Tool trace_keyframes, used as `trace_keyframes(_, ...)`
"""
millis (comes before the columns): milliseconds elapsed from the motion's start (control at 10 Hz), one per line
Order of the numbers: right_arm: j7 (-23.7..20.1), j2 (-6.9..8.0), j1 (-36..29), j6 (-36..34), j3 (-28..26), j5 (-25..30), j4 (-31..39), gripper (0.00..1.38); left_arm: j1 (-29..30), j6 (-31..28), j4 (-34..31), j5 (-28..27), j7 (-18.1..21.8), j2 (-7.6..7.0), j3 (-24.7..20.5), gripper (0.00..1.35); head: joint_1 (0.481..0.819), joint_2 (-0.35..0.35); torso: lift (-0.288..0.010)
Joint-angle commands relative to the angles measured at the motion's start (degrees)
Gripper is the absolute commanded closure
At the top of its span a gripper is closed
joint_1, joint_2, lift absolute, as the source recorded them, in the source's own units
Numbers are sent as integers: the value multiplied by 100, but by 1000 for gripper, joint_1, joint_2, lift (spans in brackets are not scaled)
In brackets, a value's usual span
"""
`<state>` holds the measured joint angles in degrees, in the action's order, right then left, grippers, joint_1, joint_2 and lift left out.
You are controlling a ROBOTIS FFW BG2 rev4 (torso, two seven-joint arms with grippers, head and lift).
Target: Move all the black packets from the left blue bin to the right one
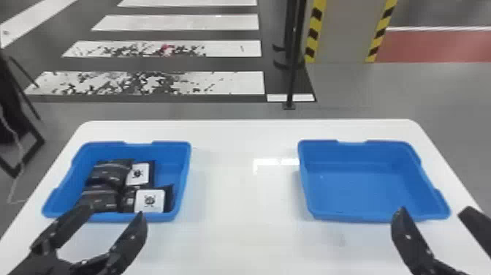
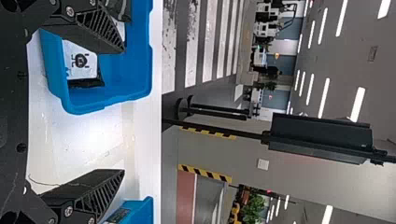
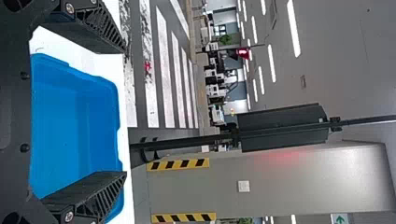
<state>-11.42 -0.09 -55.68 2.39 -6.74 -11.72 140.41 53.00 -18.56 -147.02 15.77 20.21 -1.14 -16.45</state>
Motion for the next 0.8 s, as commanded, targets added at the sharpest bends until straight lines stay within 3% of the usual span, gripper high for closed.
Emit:
trace_keyframes(0,0,14,0,0,0,-5,0,96,1,0,0,0,0,-1,-11,140,695,29,-140)
trace_keyframes(700,0,14,14,0,0,-5,-14,98,-27,-56,0,0,0,-1,0,140,695,29,-140)
